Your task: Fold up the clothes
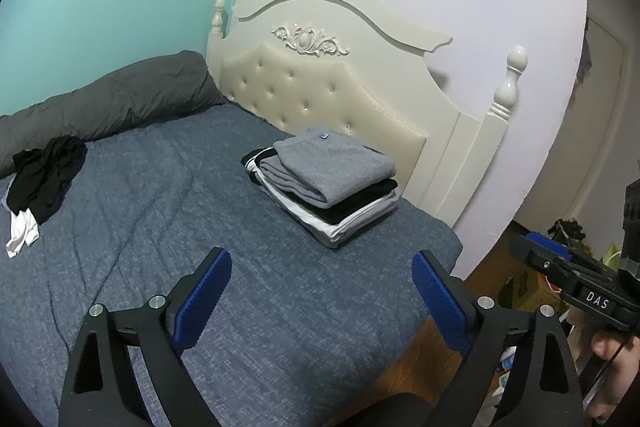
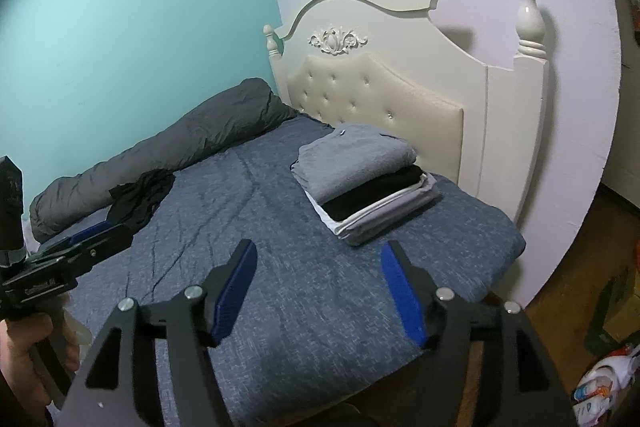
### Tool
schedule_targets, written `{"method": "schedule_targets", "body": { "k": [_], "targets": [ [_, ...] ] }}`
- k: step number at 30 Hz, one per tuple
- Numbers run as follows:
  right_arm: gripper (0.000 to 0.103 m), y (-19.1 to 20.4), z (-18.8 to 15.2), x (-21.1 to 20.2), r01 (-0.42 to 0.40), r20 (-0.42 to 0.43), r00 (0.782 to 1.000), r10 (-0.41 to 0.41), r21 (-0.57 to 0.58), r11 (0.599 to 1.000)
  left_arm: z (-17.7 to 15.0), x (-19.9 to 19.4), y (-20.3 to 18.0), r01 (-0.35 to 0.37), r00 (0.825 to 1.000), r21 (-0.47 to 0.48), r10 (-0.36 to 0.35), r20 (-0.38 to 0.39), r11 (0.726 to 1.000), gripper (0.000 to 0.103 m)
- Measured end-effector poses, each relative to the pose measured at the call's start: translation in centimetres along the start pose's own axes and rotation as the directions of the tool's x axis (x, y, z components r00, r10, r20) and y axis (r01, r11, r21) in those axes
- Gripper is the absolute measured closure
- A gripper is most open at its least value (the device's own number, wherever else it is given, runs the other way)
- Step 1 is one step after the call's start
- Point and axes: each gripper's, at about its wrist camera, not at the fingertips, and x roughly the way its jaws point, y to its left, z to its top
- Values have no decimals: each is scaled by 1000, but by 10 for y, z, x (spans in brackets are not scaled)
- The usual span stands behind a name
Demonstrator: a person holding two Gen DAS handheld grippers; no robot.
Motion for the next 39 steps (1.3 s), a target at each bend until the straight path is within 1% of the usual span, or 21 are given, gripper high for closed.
{"method": "schedule_targets", "body": {
  "k": [5, 6, 8, 12, 17, 19, 21, 24, 30, 39],
  "targets": [
    [30, -1, -3, -4, 11, 9, 1000, -11, 1, 1000, -1, -4, 0, -3, 1000, 7, 3, 4, 1000, 4],
    [30, -1, -3, -4, 12, 9, 1000, -12, 1, 1000, -1, -4, 0, -6, 1000, 6, 6, 5, 1000, 1],
    [28, 0, -4, -5, 17, 13, 1000, -17, 1, 1000, -2, -5, 0, -12, 1000, 5, 12, 7, 1000, 0],
    [20, 1, -5, -8, 21, 23, 1000, -21, 0, 1000, -4, -7, 1, -17, 1000, 5, 17, 2, 1000, 0],
    [17, 3, -6, -12, 27, 33, 999, -27, -5, 1000, -5, -10, 1, -20, 1000, 8, 20, 3, 1000, 0],
    [14, 4, -7, -13, 33, 34, 999, -33, -8, 999, -5, -13, 1, -23, 1000, 7, 23, 7, 1000, 0],
    [7, 5, -8, -14, 37, 35, 999, -36, -8, 999, -5, -14, 1, -24, 1000, 8, 24, 8, 1000, 0],
    [5, 5, -9, -16, 38, 38, 999, -38, -2, 999, -6, -17, 0, -27, 1000, 13, 27, 13, 1000, 0],
    [3, 8, -10, -21, 47, 49, 998, -46, -6, 999, -7, -20, 0, -33, 999, 11, 33, 13, 999, 0],
    [3, 8, -12, -25, 45, 49, 998, -44, -4, 999, -8, -25, -2, -15, 1000, 22, 14, 11, 1000, 0]
  ]
}}
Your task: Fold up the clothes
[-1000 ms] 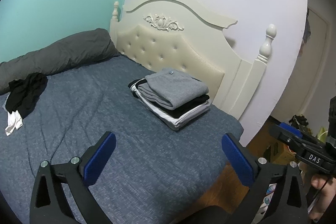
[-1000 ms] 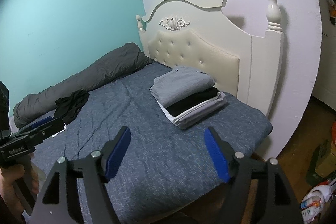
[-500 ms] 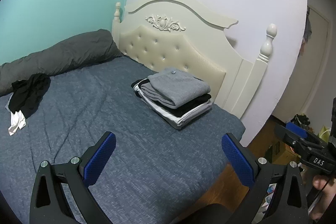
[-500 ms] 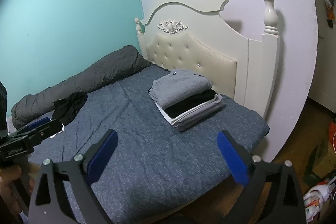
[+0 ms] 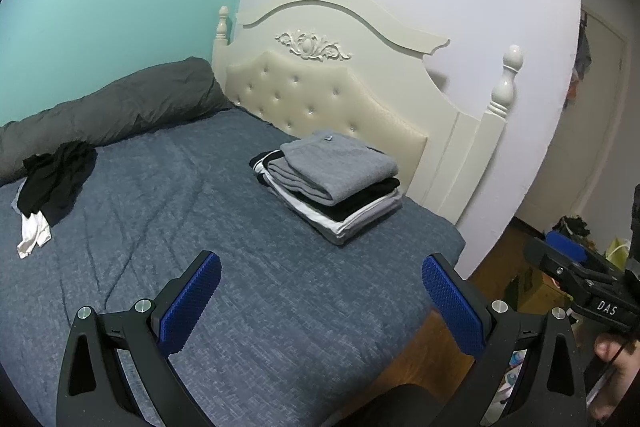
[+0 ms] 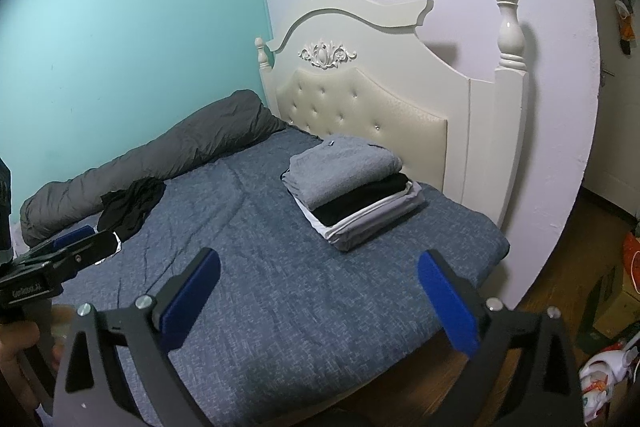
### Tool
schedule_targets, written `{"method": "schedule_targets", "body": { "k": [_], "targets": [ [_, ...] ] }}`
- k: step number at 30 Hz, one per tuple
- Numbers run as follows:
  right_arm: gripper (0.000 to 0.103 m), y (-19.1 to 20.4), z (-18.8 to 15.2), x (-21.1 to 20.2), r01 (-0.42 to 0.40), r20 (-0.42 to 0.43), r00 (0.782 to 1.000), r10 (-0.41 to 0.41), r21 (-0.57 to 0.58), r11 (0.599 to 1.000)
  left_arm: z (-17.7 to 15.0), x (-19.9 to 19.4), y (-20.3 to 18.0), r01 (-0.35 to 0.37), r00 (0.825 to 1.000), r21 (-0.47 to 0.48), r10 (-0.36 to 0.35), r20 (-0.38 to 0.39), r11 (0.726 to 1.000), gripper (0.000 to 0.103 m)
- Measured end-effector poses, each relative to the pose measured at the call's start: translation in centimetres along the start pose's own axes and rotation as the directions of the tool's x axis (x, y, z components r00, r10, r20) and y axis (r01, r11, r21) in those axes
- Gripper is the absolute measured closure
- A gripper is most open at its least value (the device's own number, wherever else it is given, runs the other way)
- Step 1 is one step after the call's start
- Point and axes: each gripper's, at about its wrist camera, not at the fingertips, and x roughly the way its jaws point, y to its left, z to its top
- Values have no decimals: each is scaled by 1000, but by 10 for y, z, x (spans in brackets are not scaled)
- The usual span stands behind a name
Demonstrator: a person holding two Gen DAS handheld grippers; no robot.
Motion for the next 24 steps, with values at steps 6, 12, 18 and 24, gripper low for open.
{"method": "schedule_targets", "body": {
  "k": [6, 12, 18, 24],
  "targets": [
    [3, 0, -1, -4, -1, 2, 1000, 1, 3, 1000, -2, -4, -4, 10, 1000, 11, -10, 0, 1000, 0],
    [3, 2, -4, -8, -1, 3, 1000, 1, 4, 1000, -5, -9, -7, 10, 1000, 16, -10, 1, 1000, 0],
    [3, 3, -6, -13, -3, 9, 1000, 3, 5, 1000, -8, -13, -7, -1, 1000, 17, 1, 4, 1000, 0],
    [3, 5, -6, -17, -8, 14, 1000, 8, 4, 1000, -10, -17, -9, 11, 1000, 12, -11, 6, 1000, 0]
  ]
}}
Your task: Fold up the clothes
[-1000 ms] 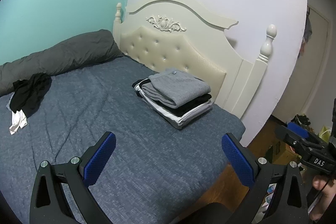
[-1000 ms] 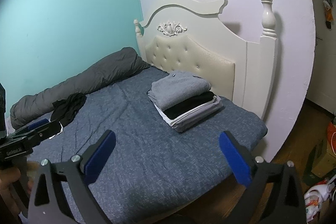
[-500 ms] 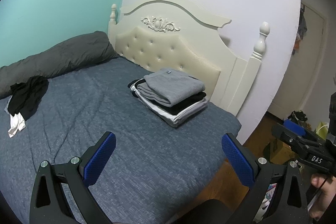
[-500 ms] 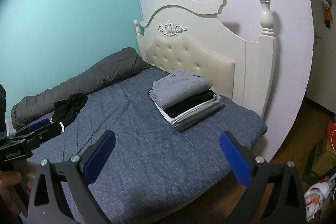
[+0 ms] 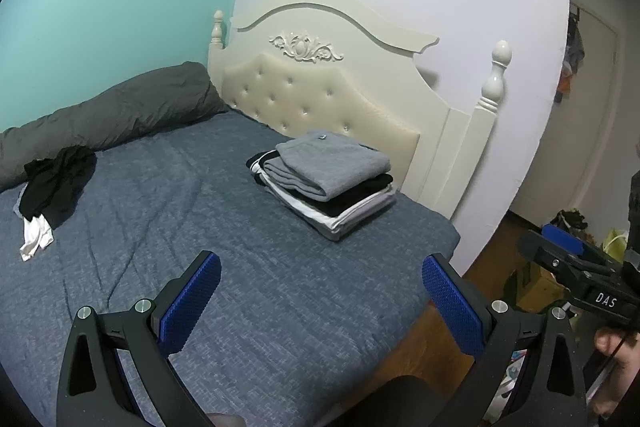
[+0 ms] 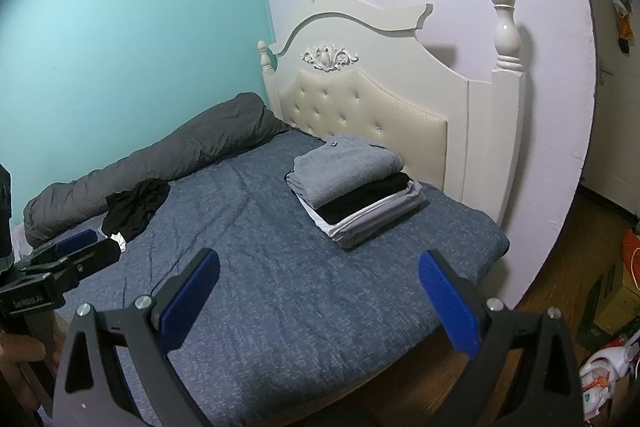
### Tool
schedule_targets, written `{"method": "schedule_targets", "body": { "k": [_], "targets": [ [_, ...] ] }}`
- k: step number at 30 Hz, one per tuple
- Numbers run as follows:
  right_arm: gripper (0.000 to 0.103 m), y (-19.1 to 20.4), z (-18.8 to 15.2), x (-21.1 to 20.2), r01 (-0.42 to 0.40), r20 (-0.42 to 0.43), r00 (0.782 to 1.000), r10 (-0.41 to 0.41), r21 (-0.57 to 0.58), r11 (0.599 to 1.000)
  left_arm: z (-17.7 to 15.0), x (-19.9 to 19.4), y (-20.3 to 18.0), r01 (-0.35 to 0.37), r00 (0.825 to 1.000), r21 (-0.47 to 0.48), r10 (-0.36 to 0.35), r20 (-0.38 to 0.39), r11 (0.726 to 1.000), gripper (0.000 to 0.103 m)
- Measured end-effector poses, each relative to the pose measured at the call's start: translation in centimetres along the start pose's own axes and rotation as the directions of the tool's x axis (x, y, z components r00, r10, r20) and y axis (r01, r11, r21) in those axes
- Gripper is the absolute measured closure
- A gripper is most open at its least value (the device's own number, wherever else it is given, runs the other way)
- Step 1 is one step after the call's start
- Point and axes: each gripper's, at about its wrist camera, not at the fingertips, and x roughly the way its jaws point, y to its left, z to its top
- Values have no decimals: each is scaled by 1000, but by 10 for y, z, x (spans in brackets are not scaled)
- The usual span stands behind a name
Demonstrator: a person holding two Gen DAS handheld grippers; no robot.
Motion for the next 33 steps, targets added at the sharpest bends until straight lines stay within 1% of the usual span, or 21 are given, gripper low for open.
{"method": "schedule_targets", "body": {
  "k": [8, 21, 27, 33],
  "targets": [
    [3, 3, 0, -4, -3, 3, 1000, 3, -7, 1000, -3, -6, 1, 17, 1000, -6, -17, 6, 1000, 0],
    [3, 6, -2, -6, -2, 3, 1000, 2, -13, 1000, -4, -14, 0, 14, 1000, -6, -14, 13, 1000, 0],
    [2, 7, -3, -6, -4, -1, 1000, 4, -12, 1000, -5, -15, 0, 4, 1000, -15, -4, 9, 1000, 0],
    [2, 7, -4, -7, -7, -5, 1000, 7, -10, 1000, -6, -17, 1, 8, 1000, -16, -8, 2, 1000, 0]
  ]
}}
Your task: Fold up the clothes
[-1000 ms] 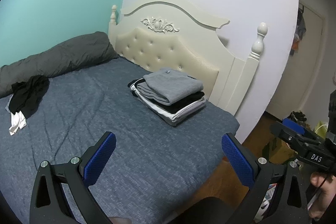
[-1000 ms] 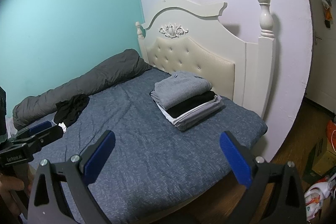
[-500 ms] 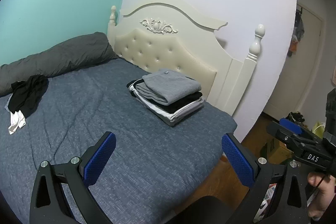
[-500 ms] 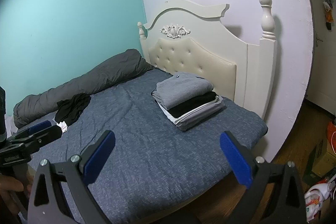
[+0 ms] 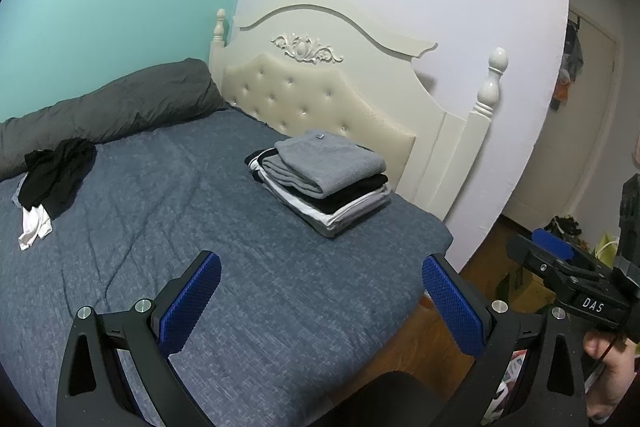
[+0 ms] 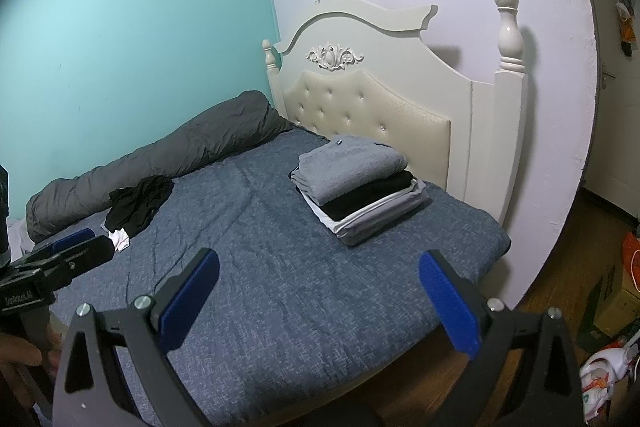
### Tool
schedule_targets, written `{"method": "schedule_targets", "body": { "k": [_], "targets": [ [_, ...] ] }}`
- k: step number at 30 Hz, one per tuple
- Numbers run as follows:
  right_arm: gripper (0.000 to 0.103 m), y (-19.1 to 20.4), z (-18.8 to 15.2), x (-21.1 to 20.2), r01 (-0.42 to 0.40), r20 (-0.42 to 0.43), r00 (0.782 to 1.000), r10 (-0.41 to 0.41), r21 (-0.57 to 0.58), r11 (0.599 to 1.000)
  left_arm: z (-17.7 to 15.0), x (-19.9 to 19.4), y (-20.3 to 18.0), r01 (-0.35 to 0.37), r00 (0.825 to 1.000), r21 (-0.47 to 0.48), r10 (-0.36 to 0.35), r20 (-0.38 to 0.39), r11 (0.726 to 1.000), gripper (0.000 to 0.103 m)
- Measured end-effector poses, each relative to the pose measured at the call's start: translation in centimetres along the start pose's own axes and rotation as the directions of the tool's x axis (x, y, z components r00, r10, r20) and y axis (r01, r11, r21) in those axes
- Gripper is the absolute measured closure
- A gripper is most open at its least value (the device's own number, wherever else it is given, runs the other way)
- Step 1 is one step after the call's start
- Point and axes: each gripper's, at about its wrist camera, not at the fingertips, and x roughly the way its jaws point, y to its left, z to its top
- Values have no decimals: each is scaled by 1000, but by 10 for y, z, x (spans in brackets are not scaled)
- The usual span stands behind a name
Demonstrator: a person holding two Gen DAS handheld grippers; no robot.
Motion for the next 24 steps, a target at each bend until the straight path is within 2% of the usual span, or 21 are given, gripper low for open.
{"method": "schedule_targets", "body": {
  "k": [8, 24],
  "targets": [
    [2, -2, 0, 1, -1, -1, 1000, 1, 6, 1000, 0, 0, -3, 18, 1000, 0, -18, -7, 1000, 0],
    [1, -2, 1, 0, 3, 7, 1000, -3, 10, 1000, 1, 0, -3, -1, 1000, 7, 1, -5, 1000, 0]
  ]
}}
